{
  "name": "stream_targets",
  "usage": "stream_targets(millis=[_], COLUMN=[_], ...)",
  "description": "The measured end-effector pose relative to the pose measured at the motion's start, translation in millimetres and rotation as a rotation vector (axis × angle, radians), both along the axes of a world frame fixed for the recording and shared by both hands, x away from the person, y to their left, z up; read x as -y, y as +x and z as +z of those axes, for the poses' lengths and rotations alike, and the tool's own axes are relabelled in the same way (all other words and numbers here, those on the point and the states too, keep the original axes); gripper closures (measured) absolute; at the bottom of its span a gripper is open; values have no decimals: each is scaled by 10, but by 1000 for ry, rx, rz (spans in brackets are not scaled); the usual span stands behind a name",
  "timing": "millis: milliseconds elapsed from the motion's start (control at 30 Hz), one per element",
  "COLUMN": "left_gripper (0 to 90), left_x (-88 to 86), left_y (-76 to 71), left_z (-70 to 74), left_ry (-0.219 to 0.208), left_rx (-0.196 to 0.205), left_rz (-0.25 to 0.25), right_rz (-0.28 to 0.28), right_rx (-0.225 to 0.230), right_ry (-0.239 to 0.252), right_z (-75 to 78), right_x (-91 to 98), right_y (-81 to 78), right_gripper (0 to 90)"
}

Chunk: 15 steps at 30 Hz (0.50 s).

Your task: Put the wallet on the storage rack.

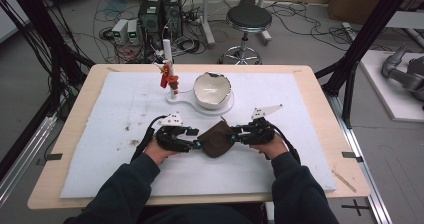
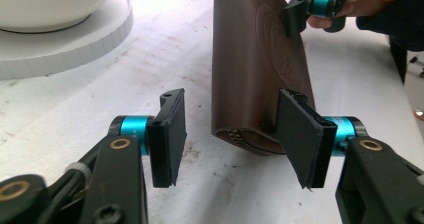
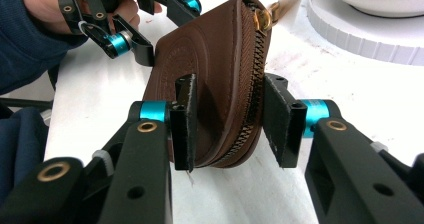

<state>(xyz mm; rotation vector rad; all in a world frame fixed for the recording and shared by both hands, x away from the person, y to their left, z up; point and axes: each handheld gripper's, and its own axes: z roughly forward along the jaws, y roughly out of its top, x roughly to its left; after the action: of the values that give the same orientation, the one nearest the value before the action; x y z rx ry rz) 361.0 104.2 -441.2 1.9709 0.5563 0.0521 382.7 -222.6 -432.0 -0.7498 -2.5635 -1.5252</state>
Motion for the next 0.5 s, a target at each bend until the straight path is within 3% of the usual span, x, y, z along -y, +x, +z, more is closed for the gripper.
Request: stream_targets(millis=[100, 233, 267, 367, 500], left_gripper=[597, 623, 628, 643, 629], left_x=[7, 2, 13, 39, 8], left_y=[-23, -31, -45, -78, -51], left_z=[8, 15, 22, 51, 39], left_ry=[1, 16, -8, -28, 0], left_rx=[23, 49, 74, 120, 73], left_rz=[-32, -40, -54, -73, -42], right_rz=[7, 26, 27, 29, 59], right_rx=[3, -11, -7, -18, -31], right_ry=[7, 23, 32, 22, 12], right_z=[10, 30, 24, 30, 61], right_x=[-3, -7, -31, -112, -227], right_y=[-9, 3, 16, 73, 158], right_gripper=[615, 573, 506, 432, 501])
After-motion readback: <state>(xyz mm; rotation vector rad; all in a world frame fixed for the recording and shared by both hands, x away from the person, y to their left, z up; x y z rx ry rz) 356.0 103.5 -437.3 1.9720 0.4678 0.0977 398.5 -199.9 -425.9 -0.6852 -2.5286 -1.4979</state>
